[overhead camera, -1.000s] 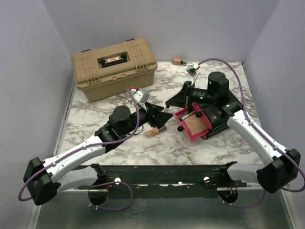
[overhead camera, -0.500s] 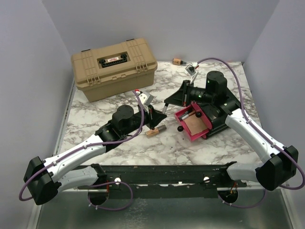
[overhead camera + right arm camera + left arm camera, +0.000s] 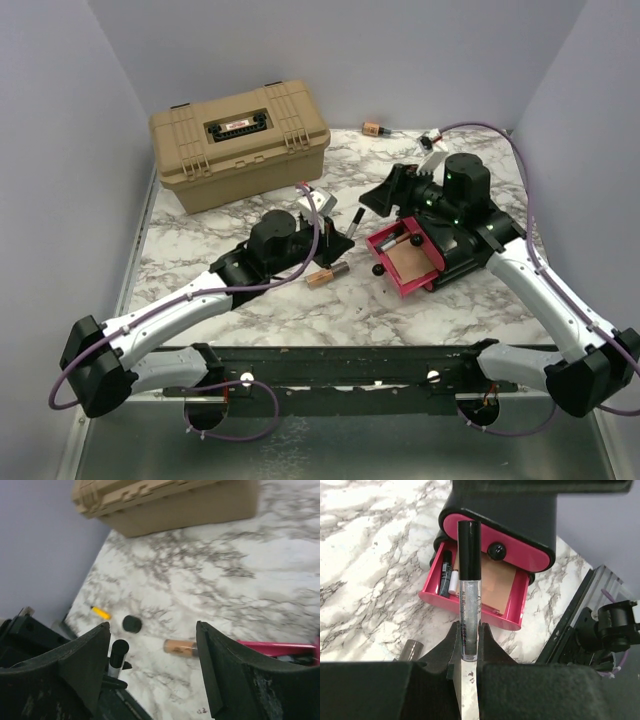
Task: Organize the makeup
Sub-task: Pick up the makeup from the center of the board, then place the makeup in the drawer.
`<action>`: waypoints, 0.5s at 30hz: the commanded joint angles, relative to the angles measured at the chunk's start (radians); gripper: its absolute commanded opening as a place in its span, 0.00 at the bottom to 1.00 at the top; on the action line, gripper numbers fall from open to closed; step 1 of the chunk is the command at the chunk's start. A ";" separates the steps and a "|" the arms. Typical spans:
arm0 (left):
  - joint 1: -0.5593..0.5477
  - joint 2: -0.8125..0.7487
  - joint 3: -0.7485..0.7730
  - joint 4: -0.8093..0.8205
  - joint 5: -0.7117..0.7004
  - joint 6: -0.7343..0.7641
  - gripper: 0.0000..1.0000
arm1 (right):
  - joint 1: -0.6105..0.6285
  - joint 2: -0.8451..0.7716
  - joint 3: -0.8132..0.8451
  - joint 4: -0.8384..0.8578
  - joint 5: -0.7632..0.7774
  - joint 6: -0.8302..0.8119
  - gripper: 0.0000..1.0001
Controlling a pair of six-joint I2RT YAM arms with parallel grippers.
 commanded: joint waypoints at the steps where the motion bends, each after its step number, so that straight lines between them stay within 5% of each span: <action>1: -0.003 0.097 0.065 -0.089 0.047 0.023 0.00 | 0.003 -0.080 0.018 -0.141 0.459 -0.057 0.77; 9: -0.014 0.267 0.190 -0.130 0.114 0.017 0.00 | 0.001 -0.199 -0.056 -0.184 0.903 -0.052 0.83; 15: -0.016 0.409 0.313 -0.223 0.166 0.032 0.00 | -0.001 -0.222 -0.072 -0.207 1.010 -0.060 0.87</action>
